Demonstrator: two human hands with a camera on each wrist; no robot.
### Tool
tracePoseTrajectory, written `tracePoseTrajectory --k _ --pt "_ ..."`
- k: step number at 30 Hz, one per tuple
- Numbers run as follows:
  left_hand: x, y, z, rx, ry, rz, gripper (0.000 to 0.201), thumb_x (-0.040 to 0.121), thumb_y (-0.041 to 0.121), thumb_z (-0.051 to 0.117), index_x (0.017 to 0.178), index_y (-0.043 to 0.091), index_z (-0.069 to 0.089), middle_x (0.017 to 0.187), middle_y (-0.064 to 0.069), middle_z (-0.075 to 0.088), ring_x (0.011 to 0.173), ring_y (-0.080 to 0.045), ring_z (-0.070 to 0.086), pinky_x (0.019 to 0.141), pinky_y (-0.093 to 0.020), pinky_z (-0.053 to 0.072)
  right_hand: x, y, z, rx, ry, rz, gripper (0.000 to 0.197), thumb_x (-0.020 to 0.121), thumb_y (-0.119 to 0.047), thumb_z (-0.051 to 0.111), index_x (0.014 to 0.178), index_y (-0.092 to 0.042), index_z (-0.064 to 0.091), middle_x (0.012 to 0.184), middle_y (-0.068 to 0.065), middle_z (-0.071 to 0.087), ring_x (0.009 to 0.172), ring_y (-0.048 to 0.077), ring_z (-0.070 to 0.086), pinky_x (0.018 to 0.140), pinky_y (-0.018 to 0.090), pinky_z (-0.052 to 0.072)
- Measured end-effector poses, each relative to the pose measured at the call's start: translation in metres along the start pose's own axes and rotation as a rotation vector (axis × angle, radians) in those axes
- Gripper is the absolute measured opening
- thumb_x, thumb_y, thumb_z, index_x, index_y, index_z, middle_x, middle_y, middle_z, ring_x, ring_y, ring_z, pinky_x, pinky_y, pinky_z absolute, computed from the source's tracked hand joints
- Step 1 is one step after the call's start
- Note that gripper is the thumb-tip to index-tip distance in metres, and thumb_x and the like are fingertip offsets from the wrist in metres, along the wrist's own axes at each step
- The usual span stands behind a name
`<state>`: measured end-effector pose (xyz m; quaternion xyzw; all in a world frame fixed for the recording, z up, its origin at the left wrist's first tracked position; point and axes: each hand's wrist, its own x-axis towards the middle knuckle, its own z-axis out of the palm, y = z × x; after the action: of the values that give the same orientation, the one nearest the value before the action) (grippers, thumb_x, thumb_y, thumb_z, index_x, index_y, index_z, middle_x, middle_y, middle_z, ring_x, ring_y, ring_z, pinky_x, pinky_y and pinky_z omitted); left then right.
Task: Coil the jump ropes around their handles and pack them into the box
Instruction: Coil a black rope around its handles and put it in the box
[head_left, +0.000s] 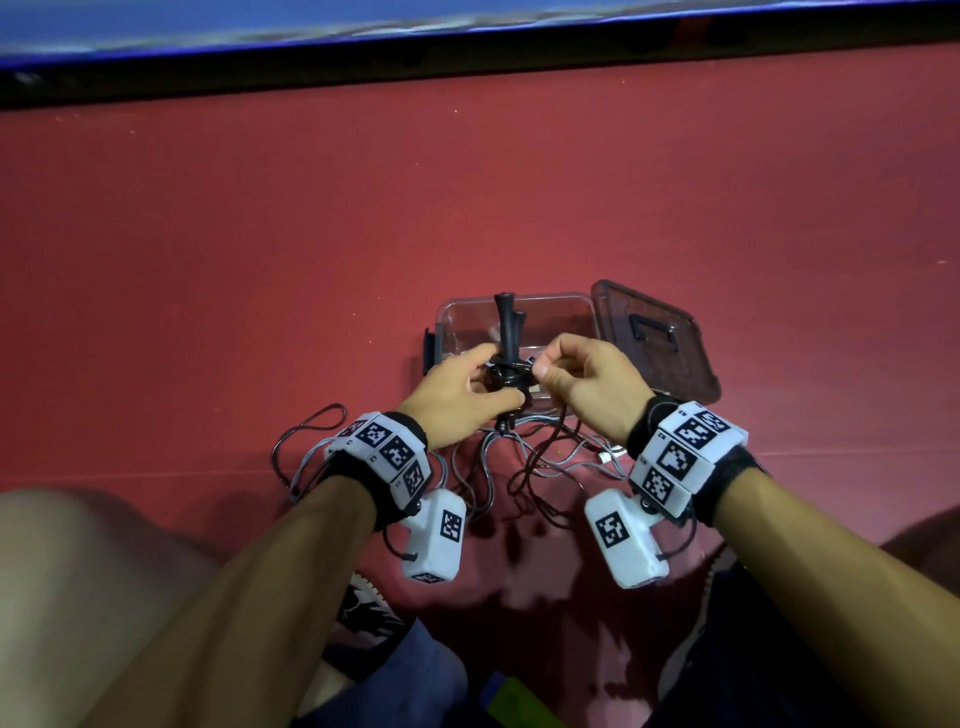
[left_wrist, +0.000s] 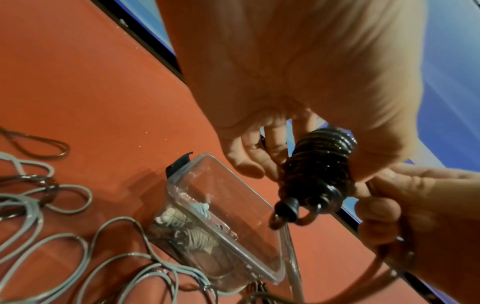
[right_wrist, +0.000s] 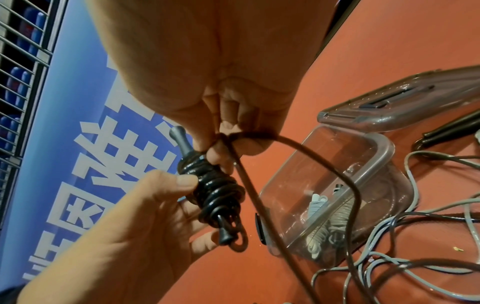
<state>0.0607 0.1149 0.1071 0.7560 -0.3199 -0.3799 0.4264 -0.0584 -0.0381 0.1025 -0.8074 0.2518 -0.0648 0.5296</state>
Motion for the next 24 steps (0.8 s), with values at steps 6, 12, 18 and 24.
tracePoseTrajectory --k 6,12,18,24 --pt "-0.002 0.003 0.0 -0.062 -0.037 -0.069 0.063 0.074 0.04 0.085 0.127 0.022 0.053 0.104 0.004 0.076 0.1 -0.014 0.072 0.103 -0.046 0.052 0.0 0.001 -0.003 0.015 -0.013 -0.006 0.021 0.093 -0.014 0.067 0.074 -0.023 0.063 0.063 -0.003 0.065 0.057 0.008 0.061 0.066 0.032 0.05" --pt "-0.002 0.0 -0.001 0.034 0.022 -0.038 0.068 0.06 0.057 0.084 0.111 0.026 0.053 0.1 0.005 0.077 0.097 -0.015 0.073 0.096 -0.047 0.055 -0.001 0.002 0.001 0.108 -0.07 0.053 0.005 0.091 -0.02 0.071 0.094 -0.022 0.067 0.073 0.004 0.072 0.063 0.016 0.068 0.076 0.039 0.056" --pt "-0.003 0.005 -0.009 -0.082 0.016 -0.011 0.035 0.082 0.01 0.082 0.113 0.018 0.068 0.107 -0.005 0.075 0.091 -0.015 0.073 0.087 -0.029 0.055 -0.003 0.002 -0.003 -0.068 -0.09 -0.014 0.015 0.095 -0.035 0.064 0.101 -0.028 0.076 0.078 -0.012 0.071 0.074 0.002 0.062 0.079 0.027 0.05" --pt "-0.003 0.009 -0.01 -0.189 0.017 -0.028 0.038 0.089 -0.003 0.069 0.125 0.009 0.066 0.114 -0.01 0.075 0.103 -0.018 0.072 0.091 -0.025 0.054 -0.007 -0.005 -0.003 0.078 -0.077 0.03 0.013 0.094 -0.039 0.067 0.089 -0.027 0.071 0.062 0.001 0.056 0.058 0.016 0.049 0.061 0.031 0.044"
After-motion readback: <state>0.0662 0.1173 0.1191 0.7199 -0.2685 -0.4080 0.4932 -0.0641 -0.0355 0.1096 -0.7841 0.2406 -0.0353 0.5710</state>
